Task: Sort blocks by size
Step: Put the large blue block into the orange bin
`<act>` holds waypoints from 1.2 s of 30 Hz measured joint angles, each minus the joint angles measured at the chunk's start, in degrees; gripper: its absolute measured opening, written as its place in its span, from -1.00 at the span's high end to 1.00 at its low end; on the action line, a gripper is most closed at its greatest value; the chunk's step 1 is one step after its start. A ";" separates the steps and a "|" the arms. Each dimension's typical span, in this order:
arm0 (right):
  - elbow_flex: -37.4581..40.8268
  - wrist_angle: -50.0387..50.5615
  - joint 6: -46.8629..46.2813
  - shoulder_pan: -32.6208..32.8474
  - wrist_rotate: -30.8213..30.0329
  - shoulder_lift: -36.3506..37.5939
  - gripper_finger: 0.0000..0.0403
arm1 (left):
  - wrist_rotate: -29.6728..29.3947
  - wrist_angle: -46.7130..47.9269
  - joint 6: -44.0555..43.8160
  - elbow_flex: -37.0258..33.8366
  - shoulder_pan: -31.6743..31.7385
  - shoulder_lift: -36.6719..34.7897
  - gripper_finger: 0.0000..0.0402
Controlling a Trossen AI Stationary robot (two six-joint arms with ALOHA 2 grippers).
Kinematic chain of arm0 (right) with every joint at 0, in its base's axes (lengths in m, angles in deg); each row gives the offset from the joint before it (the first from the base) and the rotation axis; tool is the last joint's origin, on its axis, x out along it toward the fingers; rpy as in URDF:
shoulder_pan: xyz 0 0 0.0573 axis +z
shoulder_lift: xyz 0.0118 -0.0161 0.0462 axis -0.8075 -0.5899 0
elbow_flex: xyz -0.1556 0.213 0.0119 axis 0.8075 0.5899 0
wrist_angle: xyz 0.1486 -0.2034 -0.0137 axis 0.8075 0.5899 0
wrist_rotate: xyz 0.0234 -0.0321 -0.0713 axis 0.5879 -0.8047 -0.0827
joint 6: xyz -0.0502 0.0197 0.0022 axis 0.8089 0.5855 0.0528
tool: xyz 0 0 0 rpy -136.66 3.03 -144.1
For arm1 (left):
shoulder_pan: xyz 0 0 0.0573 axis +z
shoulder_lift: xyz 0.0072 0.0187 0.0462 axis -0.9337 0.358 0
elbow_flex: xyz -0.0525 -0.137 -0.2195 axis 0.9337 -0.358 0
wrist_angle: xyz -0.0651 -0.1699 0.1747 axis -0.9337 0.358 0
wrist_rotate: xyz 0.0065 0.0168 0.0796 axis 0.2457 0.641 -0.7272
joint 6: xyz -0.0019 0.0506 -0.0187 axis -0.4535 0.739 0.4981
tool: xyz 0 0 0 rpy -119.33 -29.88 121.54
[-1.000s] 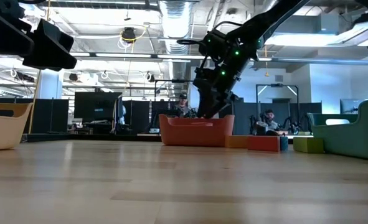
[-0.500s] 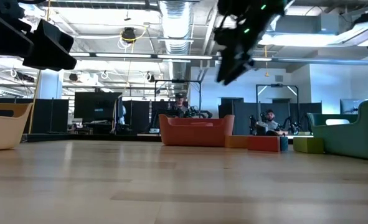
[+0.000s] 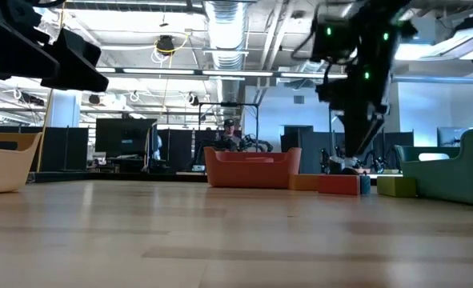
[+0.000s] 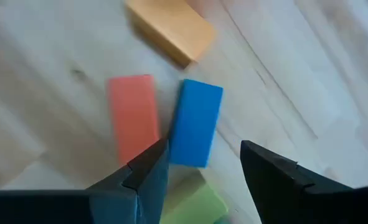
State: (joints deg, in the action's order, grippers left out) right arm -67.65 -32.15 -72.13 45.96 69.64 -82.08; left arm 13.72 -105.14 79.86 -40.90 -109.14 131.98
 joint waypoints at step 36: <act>11.56 -23.17 -2.56 -4.22 6.51 -7.14 0.16 | 0.01 -1.71 -1.19 0.00 0.37 0.02 -0.03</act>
State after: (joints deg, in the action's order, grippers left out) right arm -56.09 -55.33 -74.69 41.74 76.15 -89.22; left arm 13.72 -106.85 78.67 -40.90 -108.77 132.00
